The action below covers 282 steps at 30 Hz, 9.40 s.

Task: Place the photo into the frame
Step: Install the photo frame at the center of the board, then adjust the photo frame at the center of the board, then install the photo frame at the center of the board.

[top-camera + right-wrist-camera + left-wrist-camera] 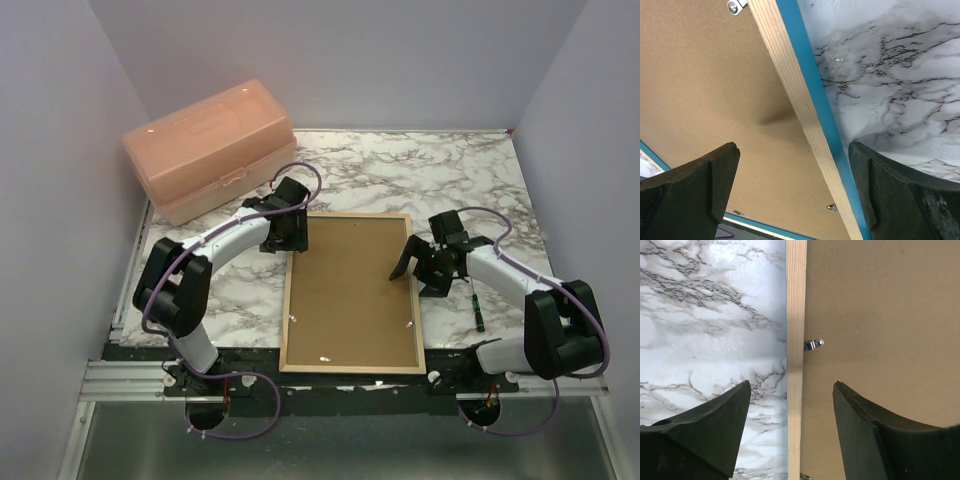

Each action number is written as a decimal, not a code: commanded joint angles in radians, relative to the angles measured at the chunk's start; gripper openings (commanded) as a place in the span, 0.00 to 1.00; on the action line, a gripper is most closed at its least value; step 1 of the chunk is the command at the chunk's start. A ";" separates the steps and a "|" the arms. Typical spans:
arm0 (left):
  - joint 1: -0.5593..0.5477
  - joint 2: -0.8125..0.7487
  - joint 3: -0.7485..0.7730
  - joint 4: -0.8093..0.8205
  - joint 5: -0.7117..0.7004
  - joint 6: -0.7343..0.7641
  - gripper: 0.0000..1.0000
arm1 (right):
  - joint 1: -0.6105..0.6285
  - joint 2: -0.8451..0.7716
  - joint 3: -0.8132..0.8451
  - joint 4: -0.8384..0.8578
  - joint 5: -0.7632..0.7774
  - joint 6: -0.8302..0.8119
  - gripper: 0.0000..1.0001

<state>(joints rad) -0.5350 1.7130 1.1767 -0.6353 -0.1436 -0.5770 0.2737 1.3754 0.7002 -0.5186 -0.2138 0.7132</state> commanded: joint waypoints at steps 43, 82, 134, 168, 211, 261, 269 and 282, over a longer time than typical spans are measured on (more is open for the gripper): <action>-0.306 -0.434 -0.544 0.392 0.561 -0.438 0.69 | 0.077 0.495 0.591 0.010 -0.182 -0.090 0.99; 0.007 -0.732 -0.627 0.509 0.674 -0.348 0.83 | 0.143 -0.181 0.033 -0.232 0.172 0.090 0.93; 0.162 -0.521 -0.346 -0.052 0.014 -0.051 0.84 | -0.015 0.082 0.233 -0.105 0.356 -0.173 0.87; 0.210 -0.485 -0.607 0.171 0.473 -0.130 0.82 | -0.017 0.125 0.156 -0.016 -0.020 -0.110 1.00; 0.142 -0.687 -0.637 0.031 0.191 -0.185 0.82 | 0.157 0.185 0.202 -0.176 0.210 -0.052 0.84; 0.122 -0.450 -0.529 0.170 0.340 -0.096 0.80 | 0.084 0.058 0.070 -0.040 0.122 0.005 0.95; 0.030 -0.585 -0.579 0.162 0.402 -0.168 0.79 | 0.082 -0.032 0.062 -0.140 0.243 0.023 0.95; -0.245 -0.726 -0.678 0.142 0.297 -0.374 0.80 | 0.082 -0.199 -0.063 -0.148 0.285 0.135 0.94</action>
<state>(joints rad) -0.6960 1.0138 0.5018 -0.5854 0.1204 -0.8352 0.3447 1.2327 0.6506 -0.6571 0.1196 0.7582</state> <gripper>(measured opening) 0.798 0.943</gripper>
